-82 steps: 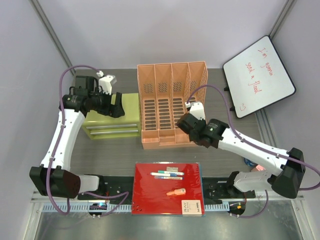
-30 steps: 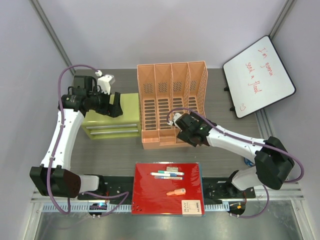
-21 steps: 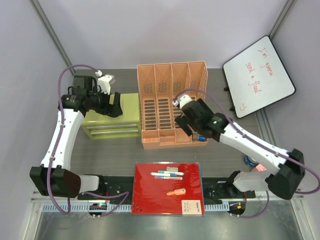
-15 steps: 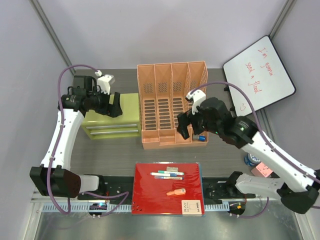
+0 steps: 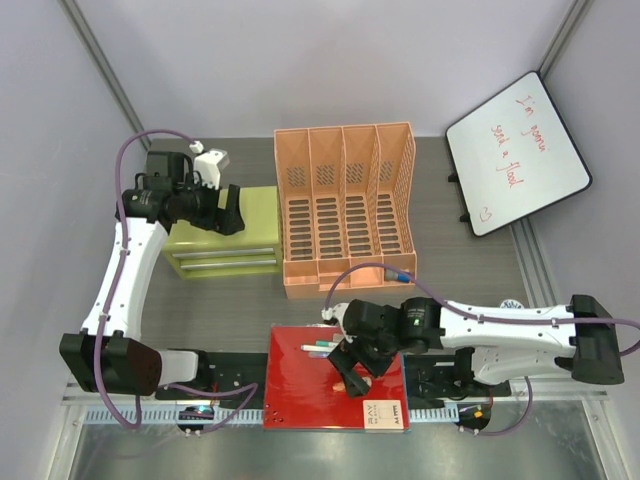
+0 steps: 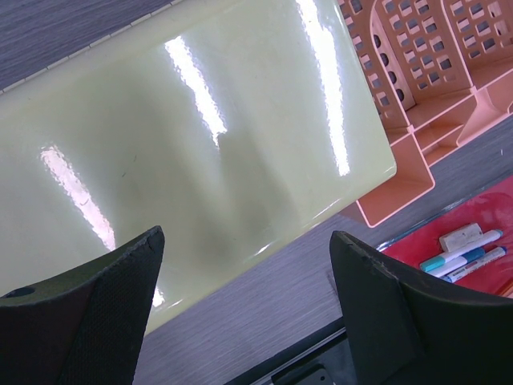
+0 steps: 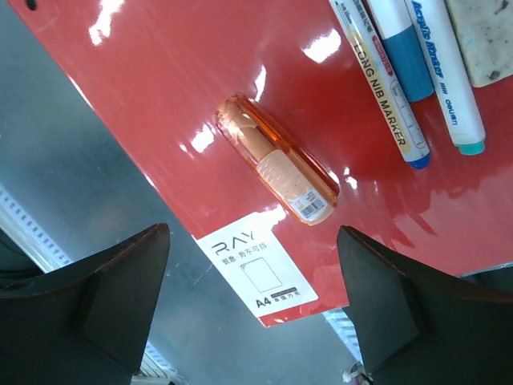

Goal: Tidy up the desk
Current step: Pick up the stationery from the corner of the board.

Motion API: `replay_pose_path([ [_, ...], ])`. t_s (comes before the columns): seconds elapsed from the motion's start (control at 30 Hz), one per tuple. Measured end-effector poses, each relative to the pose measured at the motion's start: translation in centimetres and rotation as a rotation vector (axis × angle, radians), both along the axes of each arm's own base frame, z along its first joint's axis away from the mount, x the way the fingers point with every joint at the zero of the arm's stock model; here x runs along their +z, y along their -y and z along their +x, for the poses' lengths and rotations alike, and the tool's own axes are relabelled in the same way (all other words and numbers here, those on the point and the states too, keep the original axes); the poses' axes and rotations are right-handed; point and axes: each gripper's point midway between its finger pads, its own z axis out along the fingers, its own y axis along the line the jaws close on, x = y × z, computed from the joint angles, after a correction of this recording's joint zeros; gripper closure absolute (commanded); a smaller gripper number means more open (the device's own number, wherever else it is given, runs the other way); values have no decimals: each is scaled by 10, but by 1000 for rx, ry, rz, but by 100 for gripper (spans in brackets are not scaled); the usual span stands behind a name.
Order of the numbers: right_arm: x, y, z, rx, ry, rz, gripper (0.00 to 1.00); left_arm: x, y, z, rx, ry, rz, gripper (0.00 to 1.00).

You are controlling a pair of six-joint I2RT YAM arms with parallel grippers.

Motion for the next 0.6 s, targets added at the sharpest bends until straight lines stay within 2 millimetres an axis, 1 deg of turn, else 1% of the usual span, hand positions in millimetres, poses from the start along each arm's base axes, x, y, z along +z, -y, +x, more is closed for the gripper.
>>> replay_pose_path([
  [0.07, -4, 0, -3, 16, 10, -21, 14, 0, 0, 0, 0, -2, 0, 16],
  [0.27, -9, 2, 4, -2, 53, -43, 15, 0, 0, -1, 0, -1, 0, 16],
  [0.33, -10, 2, 6, -2, 69, -45, 17, 0, 0, -1, 0, 0, 0, 16],
  [0.37, -10, 2, 7, -3, 75, -46, 20, 1, 0, -1, 0, 1, 0, 16],
  [0.6, -30, -6, 16, 27, 121, -108, 24, 1, -2, -1, 5, 3, 7, 16],
])
